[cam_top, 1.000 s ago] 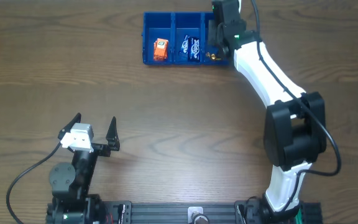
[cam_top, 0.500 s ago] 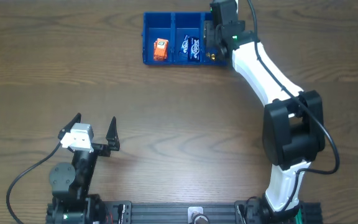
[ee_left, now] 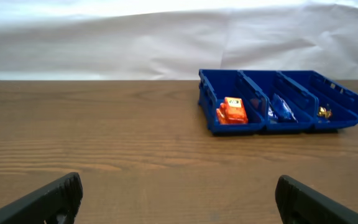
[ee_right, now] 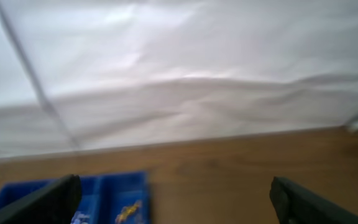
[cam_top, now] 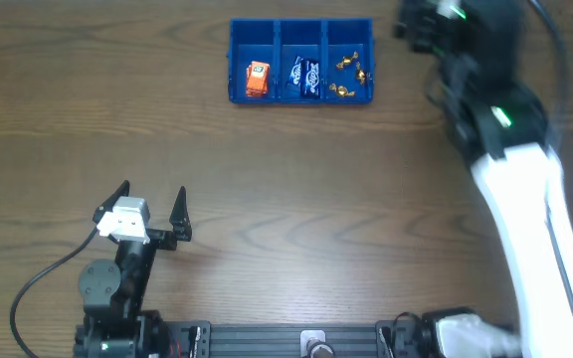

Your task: Sort Candies Into Trays

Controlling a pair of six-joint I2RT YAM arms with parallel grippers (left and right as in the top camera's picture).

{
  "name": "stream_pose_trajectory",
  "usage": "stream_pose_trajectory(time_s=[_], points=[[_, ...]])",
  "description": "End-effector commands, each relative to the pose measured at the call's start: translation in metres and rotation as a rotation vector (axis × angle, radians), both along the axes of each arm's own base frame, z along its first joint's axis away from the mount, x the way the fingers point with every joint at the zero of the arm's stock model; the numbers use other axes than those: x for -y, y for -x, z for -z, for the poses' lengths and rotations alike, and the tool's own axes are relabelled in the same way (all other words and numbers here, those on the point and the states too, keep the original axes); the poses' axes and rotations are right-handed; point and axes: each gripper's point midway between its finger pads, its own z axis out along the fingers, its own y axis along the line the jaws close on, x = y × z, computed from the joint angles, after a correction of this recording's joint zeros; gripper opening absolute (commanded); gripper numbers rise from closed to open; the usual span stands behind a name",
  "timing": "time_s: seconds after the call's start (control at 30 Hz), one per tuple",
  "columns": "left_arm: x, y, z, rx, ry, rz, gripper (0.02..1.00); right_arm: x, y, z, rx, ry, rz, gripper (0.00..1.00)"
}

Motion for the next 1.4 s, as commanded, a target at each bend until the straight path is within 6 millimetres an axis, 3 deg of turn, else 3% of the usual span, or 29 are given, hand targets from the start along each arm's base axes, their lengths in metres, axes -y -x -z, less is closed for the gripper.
stream_pose_trajectory(time_s=[0.03, 0.13, 0.23, 0.43, 0.73, 1.4], points=[[0.002, 0.001, 0.017, -0.048, 0.012, 0.011, 0.998, 0.036, 0.074, 0.021, 0.041, 0.071, 0.058, 0.998], [0.002, 0.001, 0.017, -0.048, 0.012, 0.011, 0.998, 0.043, 0.118, 0.046, 0.075, 0.064, 0.065, 0.998], [0.002, 0.001, 0.017, -0.048, 0.012, 0.011, 0.996, 0.038, 0.150, 0.080, 0.112, 0.047, 0.018, 0.998], [0.002, 0.001, 0.017, -0.048, 0.012, 0.011, 0.996, 0.029, 0.177, 0.130, 0.259, 0.018, -0.044, 0.998], [0.002, 0.001, 0.017, -0.048, 0.012, 0.011, 0.998, 0.025, 0.196, 0.146, 0.397, 0.005, -0.072, 0.996], [0.002, 0.001, 0.017, -0.048, 0.012, 0.011, 0.998, 0.020, 0.182, 0.204, 0.299, 0.005, -0.095, 0.998]])
